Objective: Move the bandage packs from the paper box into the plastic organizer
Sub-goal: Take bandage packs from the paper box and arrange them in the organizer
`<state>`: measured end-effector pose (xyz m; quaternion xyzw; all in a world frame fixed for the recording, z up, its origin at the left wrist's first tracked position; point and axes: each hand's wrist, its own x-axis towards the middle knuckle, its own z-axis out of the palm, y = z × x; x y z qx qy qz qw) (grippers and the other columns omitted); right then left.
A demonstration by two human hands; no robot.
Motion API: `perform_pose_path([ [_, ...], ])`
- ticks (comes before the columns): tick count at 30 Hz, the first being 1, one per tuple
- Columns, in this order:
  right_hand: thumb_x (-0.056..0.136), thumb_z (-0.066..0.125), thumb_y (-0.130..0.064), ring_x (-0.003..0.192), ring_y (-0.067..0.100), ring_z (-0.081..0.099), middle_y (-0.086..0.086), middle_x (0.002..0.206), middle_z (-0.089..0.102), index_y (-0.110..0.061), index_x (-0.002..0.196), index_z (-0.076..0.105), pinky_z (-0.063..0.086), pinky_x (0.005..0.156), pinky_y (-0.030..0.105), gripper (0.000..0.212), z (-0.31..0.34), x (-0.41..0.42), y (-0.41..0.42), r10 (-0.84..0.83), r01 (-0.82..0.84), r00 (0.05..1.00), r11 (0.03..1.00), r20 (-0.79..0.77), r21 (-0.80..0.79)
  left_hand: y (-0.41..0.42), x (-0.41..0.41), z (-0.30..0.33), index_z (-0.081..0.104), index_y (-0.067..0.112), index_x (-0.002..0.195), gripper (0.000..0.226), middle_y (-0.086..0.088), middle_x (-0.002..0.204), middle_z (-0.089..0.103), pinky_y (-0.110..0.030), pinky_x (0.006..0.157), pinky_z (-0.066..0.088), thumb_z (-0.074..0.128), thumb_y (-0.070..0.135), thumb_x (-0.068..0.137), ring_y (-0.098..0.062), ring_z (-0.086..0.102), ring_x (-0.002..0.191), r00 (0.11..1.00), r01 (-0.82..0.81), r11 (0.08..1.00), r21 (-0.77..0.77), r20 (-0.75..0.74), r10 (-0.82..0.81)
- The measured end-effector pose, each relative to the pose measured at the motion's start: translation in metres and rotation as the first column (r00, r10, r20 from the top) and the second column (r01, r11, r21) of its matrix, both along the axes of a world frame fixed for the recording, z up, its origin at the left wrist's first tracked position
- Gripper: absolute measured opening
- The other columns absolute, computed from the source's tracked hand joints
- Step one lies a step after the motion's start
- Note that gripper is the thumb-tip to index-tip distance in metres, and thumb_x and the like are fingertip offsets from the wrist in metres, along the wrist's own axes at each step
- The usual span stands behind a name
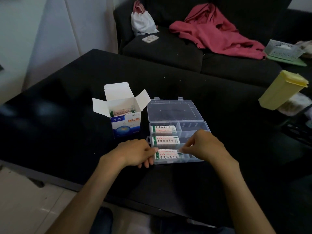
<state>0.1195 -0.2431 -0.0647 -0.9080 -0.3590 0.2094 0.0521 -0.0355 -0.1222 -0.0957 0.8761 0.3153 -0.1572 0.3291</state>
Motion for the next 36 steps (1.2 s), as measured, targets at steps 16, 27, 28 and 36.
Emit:
perform_pose_path([
  [16, 0.088, 0.062, -0.032, 0.075, 0.003, 0.057, -0.011, 0.082, 0.061, -0.03, 0.105, 0.065, 0.048, 0.068, 0.02, 0.017, 0.029, -0.012, 0.014, 0.191, -0.153, 0.981, 0.846, -0.022, 0.51, 0.001, -0.026, 0.05, 0.059, 0.026, 0.079, 0.032, 0.016, 0.076, 0.057, -0.014, 0.055, 0.033, 0.044, 0.052, 0.09, -0.001, 0.053, 0.068, 0.566, -0.687, 0.682, 0.252, 0.773, 0.286],
  [27, 0.093, 0.054, -0.019, 0.146, 0.027, 0.0, 0.0, 0.158, 0.015, -0.034, 0.143, 0.035, -0.001, 0.118, 0.044, 0.056, -0.003, -0.051, 0.066, 0.514, -0.621, 0.775, 0.727, 0.367, 0.294, 0.041, -0.044, 0.029, 0.055, 0.032, 0.129, 0.046, 0.001, 0.157, 0.018, -0.04, 0.11, 0.028, 0.059, 0.01, 0.089, -0.02, 0.017, 0.142, 0.483, -0.739, 0.671, -0.065, 0.643, 0.594],
  [28, 0.09, 0.058, -0.016, 0.145, 0.028, 0.005, 0.001, 0.156, 0.022, -0.033, 0.14, 0.042, 0.002, 0.117, 0.045, 0.055, -0.007, -0.051, 0.06, 0.5, -0.627, 0.768, 0.714, 0.4, 0.313, 0.044, -0.047, 0.028, 0.059, 0.032, 0.123, 0.045, -0.002, 0.155, 0.024, -0.036, 0.108, 0.03, 0.06, 0.007, 0.086, -0.021, 0.025, 0.14, 0.454, -0.711, 0.686, -0.152, 0.647, 0.613],
  [36, 0.089, 0.062, -0.014, 0.103, 0.018, 0.059, 0.0, 0.108, 0.069, -0.018, 0.111, 0.07, 0.05, 0.082, 0.03, 0.024, 0.02, -0.067, 0.069, 0.422, -0.611, 0.788, 0.626, 0.448, 0.484, 0.051, -0.068, 0.024, 0.06, 0.032, 0.118, 0.052, 0.008, 0.118, 0.059, 0.003, 0.072, 0.036, 0.071, -0.001, 0.079, -0.006, 0.053, 0.109, 0.569, -0.433, 0.849, -0.305, 0.637, 0.519],
])
